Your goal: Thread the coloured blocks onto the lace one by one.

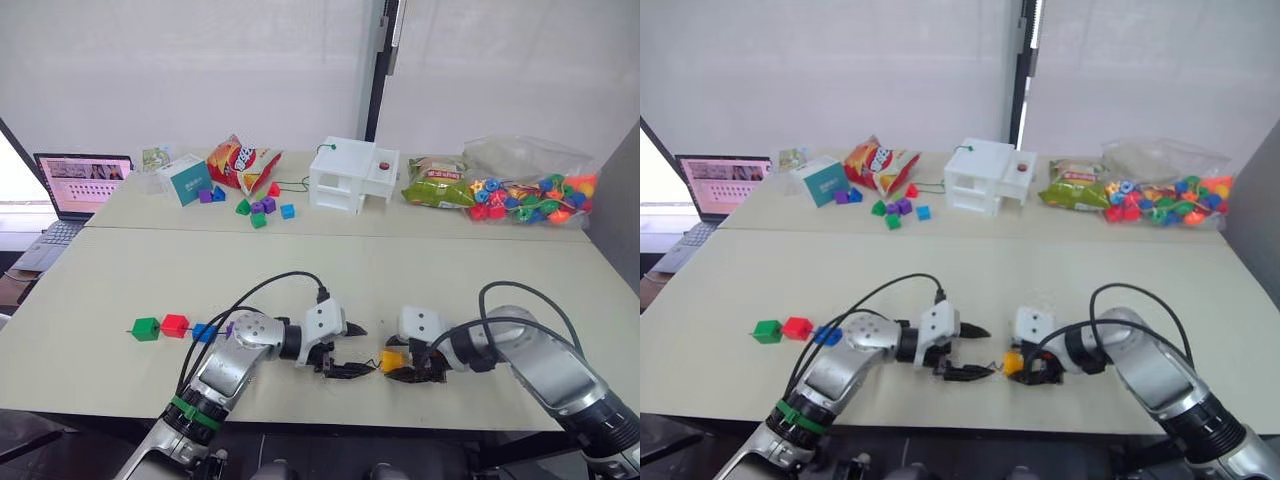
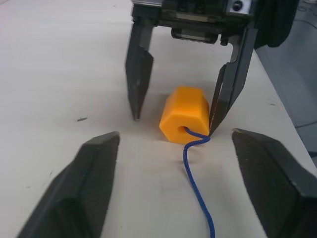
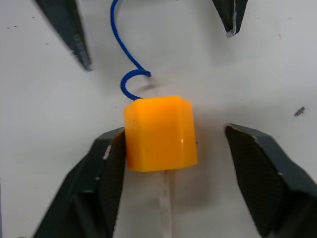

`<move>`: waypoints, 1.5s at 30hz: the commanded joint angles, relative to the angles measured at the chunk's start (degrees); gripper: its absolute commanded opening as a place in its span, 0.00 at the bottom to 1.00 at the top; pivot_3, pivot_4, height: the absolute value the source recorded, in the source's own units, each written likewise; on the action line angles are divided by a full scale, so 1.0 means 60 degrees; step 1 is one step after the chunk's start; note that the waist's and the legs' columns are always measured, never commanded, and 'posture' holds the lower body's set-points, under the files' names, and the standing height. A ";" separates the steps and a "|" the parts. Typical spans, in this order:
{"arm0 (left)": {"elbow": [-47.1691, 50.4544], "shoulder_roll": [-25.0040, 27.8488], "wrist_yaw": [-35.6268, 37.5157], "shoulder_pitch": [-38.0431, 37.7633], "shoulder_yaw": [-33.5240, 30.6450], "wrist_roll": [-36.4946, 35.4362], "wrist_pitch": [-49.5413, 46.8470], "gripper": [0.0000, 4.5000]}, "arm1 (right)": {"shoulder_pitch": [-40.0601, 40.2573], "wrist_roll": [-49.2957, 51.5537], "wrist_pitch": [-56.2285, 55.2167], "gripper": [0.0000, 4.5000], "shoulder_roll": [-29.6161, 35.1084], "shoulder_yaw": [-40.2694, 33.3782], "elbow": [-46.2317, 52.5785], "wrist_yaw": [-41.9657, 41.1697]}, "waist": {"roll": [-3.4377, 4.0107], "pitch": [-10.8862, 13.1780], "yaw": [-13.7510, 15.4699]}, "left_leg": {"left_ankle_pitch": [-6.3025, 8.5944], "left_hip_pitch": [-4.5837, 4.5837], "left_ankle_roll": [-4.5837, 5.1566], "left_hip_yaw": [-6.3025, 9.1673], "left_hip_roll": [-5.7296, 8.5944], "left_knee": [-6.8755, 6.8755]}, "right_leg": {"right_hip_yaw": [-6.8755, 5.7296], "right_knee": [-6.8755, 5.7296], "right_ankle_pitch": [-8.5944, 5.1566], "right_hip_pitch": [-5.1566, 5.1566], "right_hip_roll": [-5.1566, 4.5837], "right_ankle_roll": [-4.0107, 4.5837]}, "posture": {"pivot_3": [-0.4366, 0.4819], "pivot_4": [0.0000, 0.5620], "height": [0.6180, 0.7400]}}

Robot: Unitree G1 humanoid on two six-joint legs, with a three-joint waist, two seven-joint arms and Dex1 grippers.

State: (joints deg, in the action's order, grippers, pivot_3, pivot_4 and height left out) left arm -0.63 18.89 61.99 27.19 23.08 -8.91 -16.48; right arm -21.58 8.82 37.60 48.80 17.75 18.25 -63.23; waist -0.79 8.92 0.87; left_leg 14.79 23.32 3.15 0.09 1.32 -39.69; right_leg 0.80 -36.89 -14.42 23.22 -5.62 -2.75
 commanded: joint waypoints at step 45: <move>-0.2170 -0.1055 0.0499 0.1437 0.1313 0.1255 0.0997 0.29 | 0.2566 0.0466 -0.2210 0.00 0.0592 -0.1970 0.0308 0.0599 | -0.0003 0.0003 -0.0007 | 0.0008 0.0002 0.0015 -0.0007 0.0002 -0.0017 | 0.0002 0.0014 0.0004 -0.0015 0.0014 -0.0014 | 0.48 0.27 1.00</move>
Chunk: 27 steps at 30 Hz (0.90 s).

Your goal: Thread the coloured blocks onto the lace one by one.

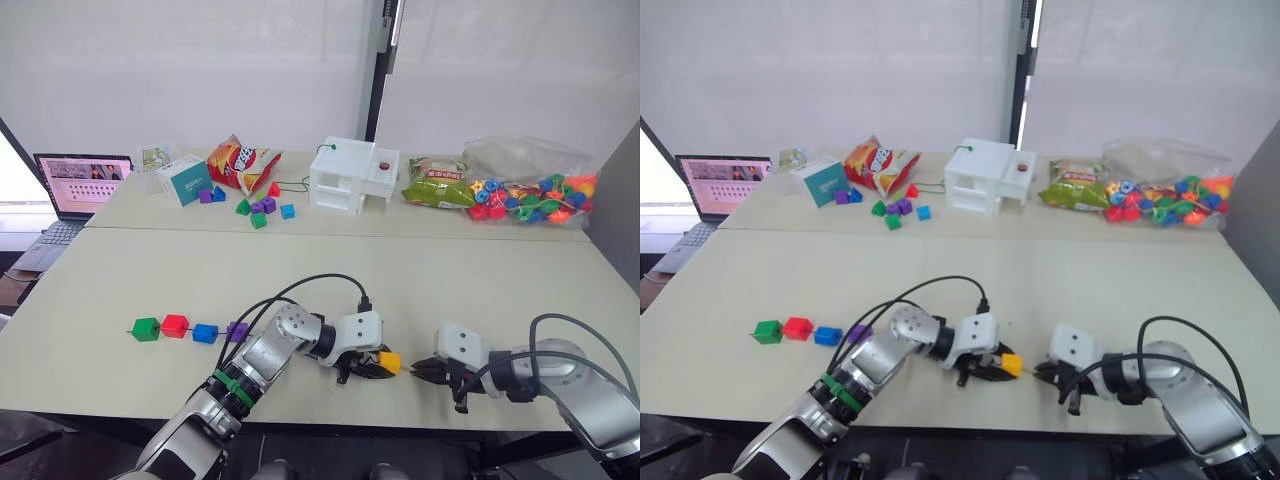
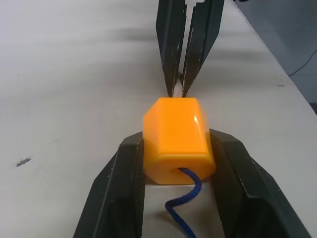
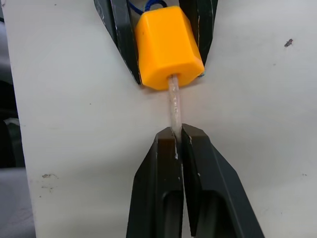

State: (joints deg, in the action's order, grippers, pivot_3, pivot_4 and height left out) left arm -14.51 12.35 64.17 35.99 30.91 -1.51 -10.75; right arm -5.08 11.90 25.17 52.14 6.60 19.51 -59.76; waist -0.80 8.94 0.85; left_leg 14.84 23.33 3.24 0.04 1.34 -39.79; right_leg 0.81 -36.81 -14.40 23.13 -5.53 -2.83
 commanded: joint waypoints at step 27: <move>-0.2360 0.6036 0.2007 -0.1144 -0.2792 -0.0554 0.2391 0.29 | -0.1887 -0.0098 -0.0057 0.00 -0.0079 0.0606 -0.0481 -0.0508 | 0.0022 -0.0013 -0.0292 | -0.0007 -0.0109 -0.0015 -0.0032 -0.0045 0.0084 | 0.0028 -0.0043 -0.0021 -0.0008 0.0028 0.0046 | 0.48 0.27 1.00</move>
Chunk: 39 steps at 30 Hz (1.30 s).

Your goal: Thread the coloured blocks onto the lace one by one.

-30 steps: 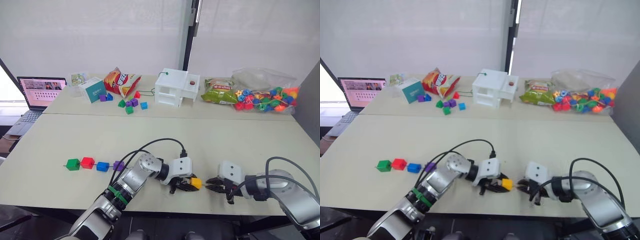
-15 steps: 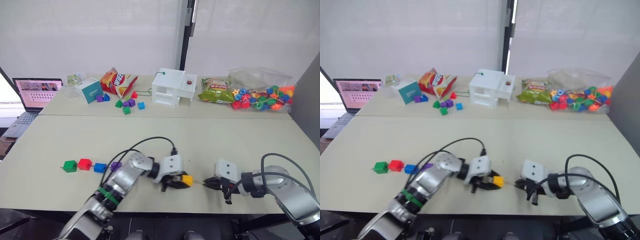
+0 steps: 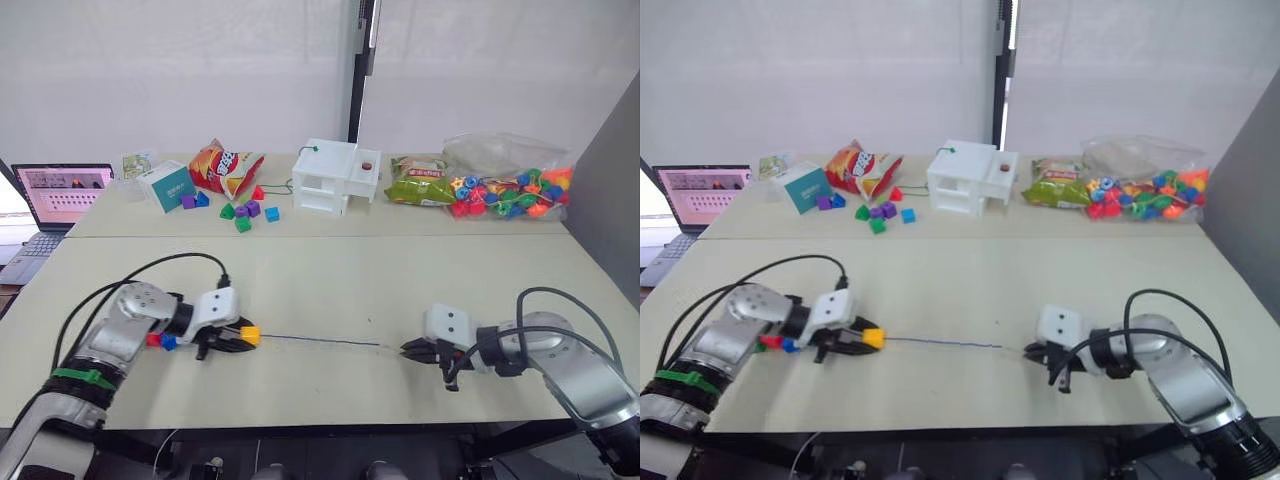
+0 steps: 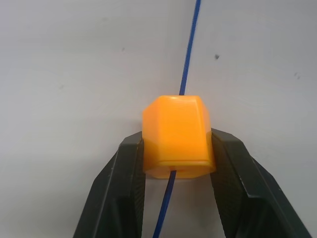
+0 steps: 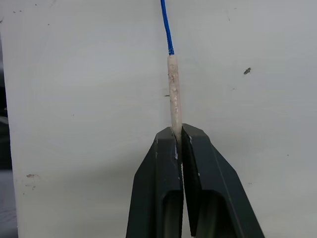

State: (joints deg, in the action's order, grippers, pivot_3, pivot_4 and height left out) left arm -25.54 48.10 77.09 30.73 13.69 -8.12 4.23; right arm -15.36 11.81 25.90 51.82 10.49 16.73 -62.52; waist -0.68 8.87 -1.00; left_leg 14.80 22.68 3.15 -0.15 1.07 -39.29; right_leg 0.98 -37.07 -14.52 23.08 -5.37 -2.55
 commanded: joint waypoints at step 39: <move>0.1710 -0.0088 0.2568 0.5208 0.5098 0.3405 -0.4744 0.99 | 0.0148 -0.0288 0.0679 0.00 -0.0958 0.0257 0.0811 0.0927 | -0.0051 0.0033 0.0226 | -0.0001 0.0178 0.0004 0.0007 0.0013 -0.0094 | -0.0027 -0.0015 -0.0001 0.0111 0.0017 -0.0020 | 0.48 0.27 1.00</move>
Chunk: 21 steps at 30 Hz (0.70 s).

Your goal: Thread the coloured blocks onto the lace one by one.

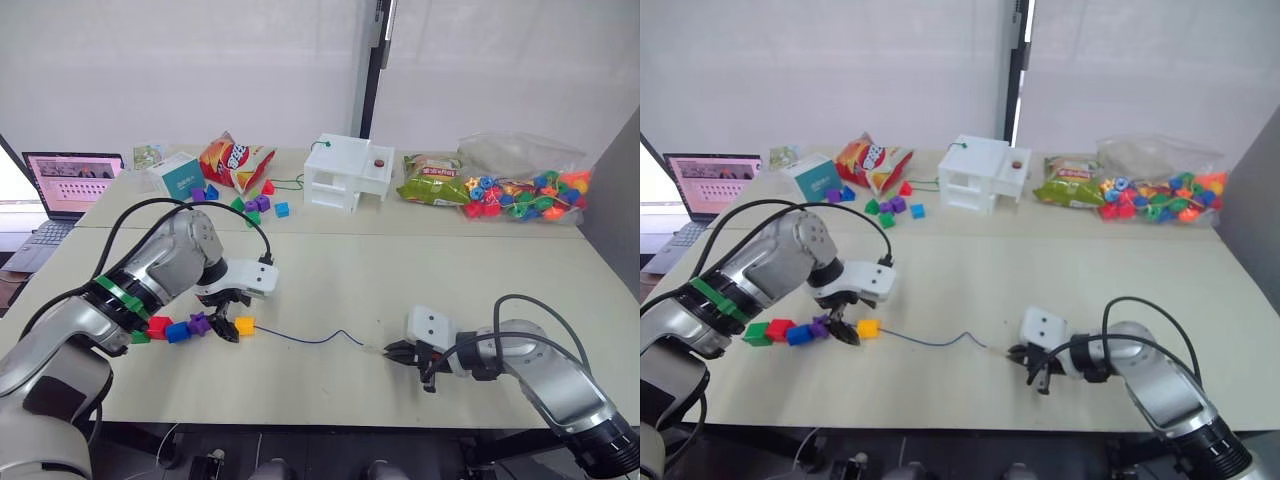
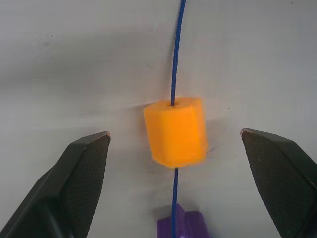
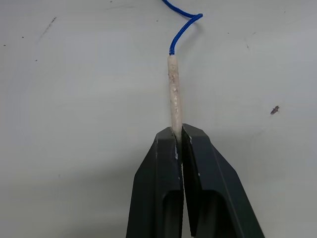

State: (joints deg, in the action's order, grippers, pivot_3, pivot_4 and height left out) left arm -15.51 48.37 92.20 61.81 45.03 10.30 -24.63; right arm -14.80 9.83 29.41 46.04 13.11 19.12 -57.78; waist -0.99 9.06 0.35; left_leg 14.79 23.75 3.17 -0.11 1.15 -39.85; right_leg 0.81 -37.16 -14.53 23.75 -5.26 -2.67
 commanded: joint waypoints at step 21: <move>0.0689 0.0039 0.0049 -0.1627 -0.0948 0.1388 0.0695 0.29 | 0.0446 -0.0111 0.0074 0.00 0.0667 -0.0467 0.0348 0.0163 | 0.0003 -0.0003 -0.0037 | 0.0000 0.0010 0.0001 -0.0006 0.0001 -0.0003 | 0.0014 -0.0011 0.0000 0.0023 -0.0001 0.0000 | 0.48 0.27 1.00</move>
State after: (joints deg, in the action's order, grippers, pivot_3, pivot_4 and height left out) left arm -10.71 46.65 90.73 54.05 38.07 17.96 -21.31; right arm -13.01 10.11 31.33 47.81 12.68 21.34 -56.41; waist -0.97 9.05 0.13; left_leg 14.79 23.81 3.18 -0.15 1.16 -39.87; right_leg 0.90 -37.22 -14.52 23.89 -5.27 -2.67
